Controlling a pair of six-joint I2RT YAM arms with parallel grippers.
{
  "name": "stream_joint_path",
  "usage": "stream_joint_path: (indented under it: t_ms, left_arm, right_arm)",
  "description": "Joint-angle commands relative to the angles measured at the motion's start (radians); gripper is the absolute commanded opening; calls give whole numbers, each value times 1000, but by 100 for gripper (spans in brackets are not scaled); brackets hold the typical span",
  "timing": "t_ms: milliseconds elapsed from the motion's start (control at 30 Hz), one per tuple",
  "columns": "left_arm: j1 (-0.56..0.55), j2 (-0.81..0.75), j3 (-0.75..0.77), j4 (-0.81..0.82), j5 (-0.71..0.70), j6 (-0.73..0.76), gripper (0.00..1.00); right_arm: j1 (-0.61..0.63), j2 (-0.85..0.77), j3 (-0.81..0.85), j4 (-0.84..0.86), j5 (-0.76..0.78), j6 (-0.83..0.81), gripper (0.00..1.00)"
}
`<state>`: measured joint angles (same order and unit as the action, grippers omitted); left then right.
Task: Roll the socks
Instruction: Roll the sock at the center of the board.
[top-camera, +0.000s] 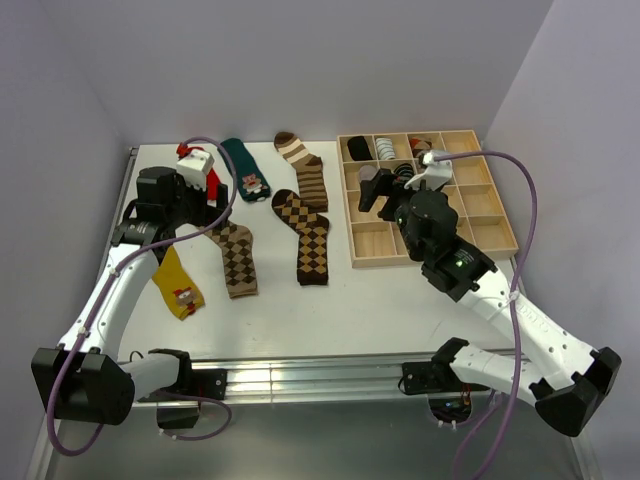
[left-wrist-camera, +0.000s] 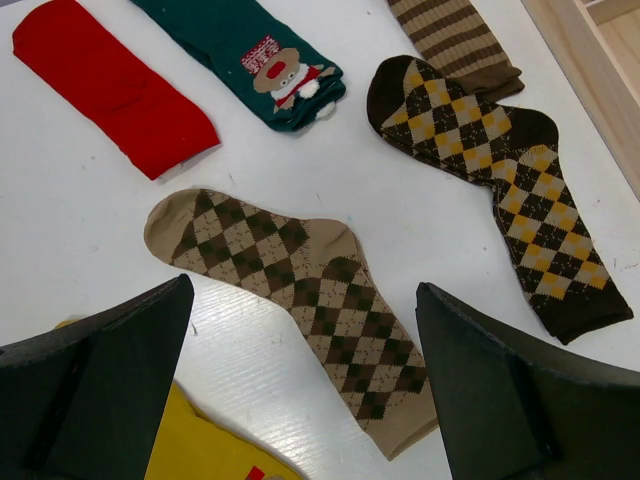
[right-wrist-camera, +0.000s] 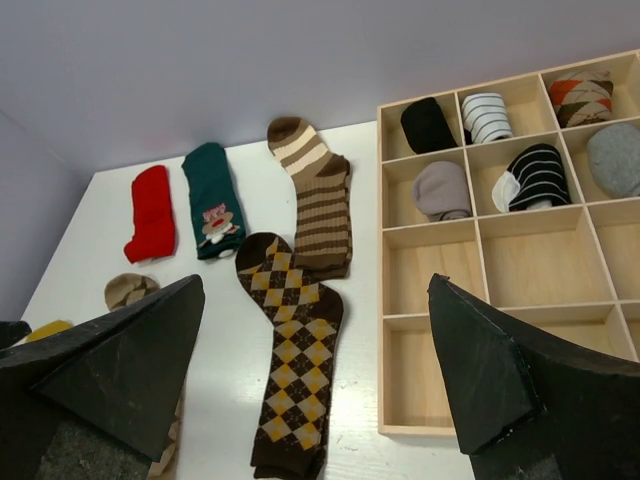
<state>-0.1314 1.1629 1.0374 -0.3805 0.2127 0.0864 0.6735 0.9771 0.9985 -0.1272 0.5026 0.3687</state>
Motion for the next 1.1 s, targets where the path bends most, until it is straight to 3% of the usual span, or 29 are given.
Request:
stream_joint_path:
  t_ms: [0, 500, 700, 933, 1067]
  left_arm:
    - [3, -5, 10, 8, 14, 9, 99]
    - [-2, 0, 1, -15, -7, 56, 100]
    - [-68, -11, -94, -57, -68, 214, 97]
    - [-154, -45, -287, -103, -93, 479, 85]
    - [-172, -92, -378, -103, -62, 544, 80]
  right_arm:
    - [-2, -35, -17, 37, 5, -10, 100]
    - [-2, -37, -21, 18, 8, -10, 100]
    - [-2, -20, -35, 23, -12, 4, 100]
    - [-2, 17, -43, 31, -24, 19, 99]
    - [-2, 34, -58, 46, -33, 36, 98]
